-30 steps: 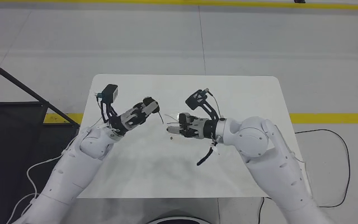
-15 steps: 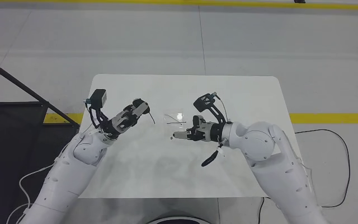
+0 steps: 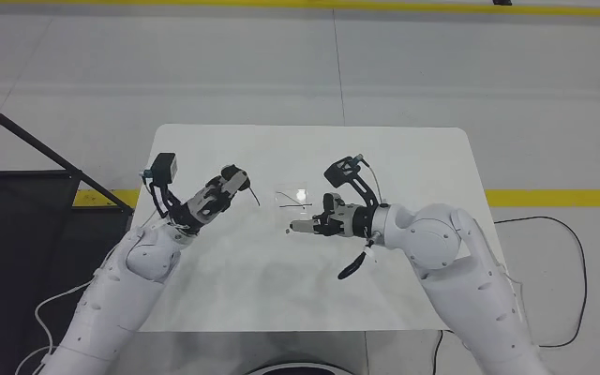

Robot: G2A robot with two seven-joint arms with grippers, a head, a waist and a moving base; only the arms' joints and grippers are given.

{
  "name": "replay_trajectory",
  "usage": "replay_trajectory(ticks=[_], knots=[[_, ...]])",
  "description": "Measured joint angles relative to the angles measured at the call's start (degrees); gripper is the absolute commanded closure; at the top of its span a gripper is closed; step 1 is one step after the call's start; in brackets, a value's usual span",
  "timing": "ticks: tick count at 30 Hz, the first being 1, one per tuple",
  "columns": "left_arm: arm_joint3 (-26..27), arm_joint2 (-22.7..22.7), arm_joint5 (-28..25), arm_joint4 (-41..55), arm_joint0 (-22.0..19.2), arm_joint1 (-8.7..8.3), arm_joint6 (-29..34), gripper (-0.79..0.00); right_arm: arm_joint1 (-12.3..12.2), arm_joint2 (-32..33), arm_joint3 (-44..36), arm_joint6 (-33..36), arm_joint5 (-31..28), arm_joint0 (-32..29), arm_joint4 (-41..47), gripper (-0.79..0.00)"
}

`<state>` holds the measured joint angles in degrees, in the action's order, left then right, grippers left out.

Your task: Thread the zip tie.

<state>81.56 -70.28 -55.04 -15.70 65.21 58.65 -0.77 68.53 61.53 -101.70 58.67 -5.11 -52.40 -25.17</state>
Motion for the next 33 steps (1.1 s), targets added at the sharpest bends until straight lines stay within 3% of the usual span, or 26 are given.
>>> replay_trajectory(ticks=[11, 24, 33], knots=[[-0.6, -2.3, 0.6, -12.6, 3.5, 1.71, -14.9, 0.000, -0.6, 1.3, 0.7, 0.8, 0.8, -2.8, 1.3, -0.785], [-1.5, -2.2, -0.1, -13.0, 3.6, 1.98, -15.9, 0.000, -0.6, 1.4, 0.7, 0.8, 0.9, -2.8, 1.2, -0.785], [-0.2, -4.9, 6.4, -18.2, 5.4, 2.58, -20.1, 0.000, -0.4, -1.3, 2.3, 3.1, 6.0, -1.0, -1.1, -0.785]])
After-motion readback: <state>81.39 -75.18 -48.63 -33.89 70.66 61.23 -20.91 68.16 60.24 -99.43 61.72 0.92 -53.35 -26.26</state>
